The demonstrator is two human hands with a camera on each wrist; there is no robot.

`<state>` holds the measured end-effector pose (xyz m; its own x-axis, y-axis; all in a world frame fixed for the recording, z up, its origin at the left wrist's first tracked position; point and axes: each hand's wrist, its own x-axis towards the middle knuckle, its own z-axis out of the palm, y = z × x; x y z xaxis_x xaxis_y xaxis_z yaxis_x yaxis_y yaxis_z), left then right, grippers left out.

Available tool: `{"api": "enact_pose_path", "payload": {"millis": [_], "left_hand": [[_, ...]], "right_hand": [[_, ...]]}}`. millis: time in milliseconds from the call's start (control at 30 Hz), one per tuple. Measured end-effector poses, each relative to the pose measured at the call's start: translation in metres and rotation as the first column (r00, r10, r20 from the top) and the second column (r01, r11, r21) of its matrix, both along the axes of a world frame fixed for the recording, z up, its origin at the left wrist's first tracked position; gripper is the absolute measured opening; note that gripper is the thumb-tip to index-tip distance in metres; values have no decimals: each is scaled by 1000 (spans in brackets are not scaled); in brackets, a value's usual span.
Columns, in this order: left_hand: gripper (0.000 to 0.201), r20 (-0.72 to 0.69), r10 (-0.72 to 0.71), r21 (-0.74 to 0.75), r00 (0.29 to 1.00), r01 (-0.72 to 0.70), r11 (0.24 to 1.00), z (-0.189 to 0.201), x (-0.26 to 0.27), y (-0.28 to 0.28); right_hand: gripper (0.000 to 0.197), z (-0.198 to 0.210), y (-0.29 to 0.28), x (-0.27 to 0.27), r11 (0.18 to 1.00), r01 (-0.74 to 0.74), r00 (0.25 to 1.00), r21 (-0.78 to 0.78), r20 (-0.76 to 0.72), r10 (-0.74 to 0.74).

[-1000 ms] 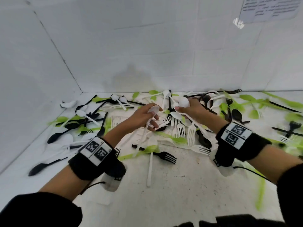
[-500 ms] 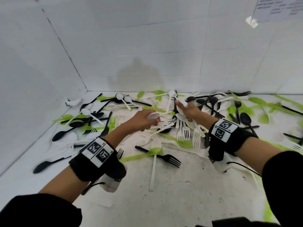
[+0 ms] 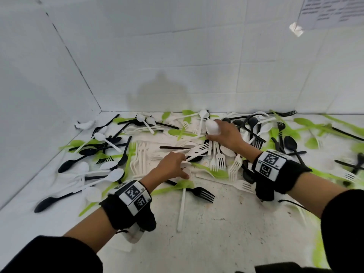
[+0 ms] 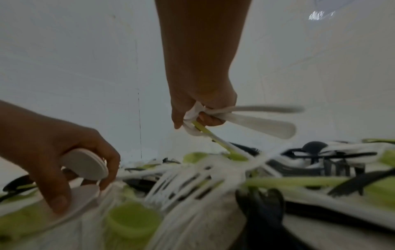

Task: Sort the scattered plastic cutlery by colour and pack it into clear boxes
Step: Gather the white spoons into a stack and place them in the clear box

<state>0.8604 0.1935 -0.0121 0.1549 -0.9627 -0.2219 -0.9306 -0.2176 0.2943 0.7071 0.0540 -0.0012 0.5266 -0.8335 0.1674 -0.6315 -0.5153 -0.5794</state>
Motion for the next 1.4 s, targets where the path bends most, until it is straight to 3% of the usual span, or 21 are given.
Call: {"api": "enact_pose_path", "payload": {"millis": [100,233,333,400,500,633,767,833,900,1000,1067,1133,1200,1267,1400], "left_hand": [[31,-43,3,-15,999,-4,1000,-2,1,-4],[14,-183,17,-111,983,-38,993,-2,0,-12],[22,-258,72,-147,963,-113,983,5,-7,-22],[23,-330,113,-165,937,-175,971,9,-11,-32],[23,-421,116,-204,899,-219,954,19,-18,-45],[28,-471,63,-271,880,-212,939,33,-35,-67],[28,-619,-22,-290,785,-203,935,45,-55,-86],[26,-719,-40,-254,694,-210,944,51,-66,-93],[23,-746,-40,-241,665,-213,947,56,-77,-99],[17,-605,-96,-313,791,-124,942,58,-86,-110],[14,-419,-165,-323,893,23,946,55,-85,-118],[26,-180,-220,-218,959,179,959,46,-81,-124],[37,-2,-251,-65,968,250,966,33,-75,-127],[42,72,-256,31,964,254,967,18,-70,-127],[53,154,-254,25,955,253,967,3,-69,-123]], "right_hand": [[59,20,1,-9,999,37,972,-35,235,-28],[42,46,4,-26,989,147,784,-11,611,-109],[31,62,6,-40,970,244,659,-12,736,-157],[30,69,4,-50,946,323,617,-8,760,-205],[33,71,5,-66,911,412,631,2,721,-287],[25,51,2,-90,949,297,677,108,677,-289],[41,25,-6,-111,904,394,822,167,375,-428],[51,12,-10,-120,900,377,871,219,246,-425],[55,0,-16,-125,904,355,911,240,128,-392],[42,-10,-25,-127,899,356,923,256,52,-380],[27,-13,-28,-127,876,348,904,333,127,-408],[16,-13,-30,-128,842,331,861,425,228,-454],[14,-10,-36,-131,830,354,821,431,282,-496],[16,-5,-43,-135,827,406,777,388,329,-536],[24,3,-58,-147,816,450,732,363,373,-570]]}}
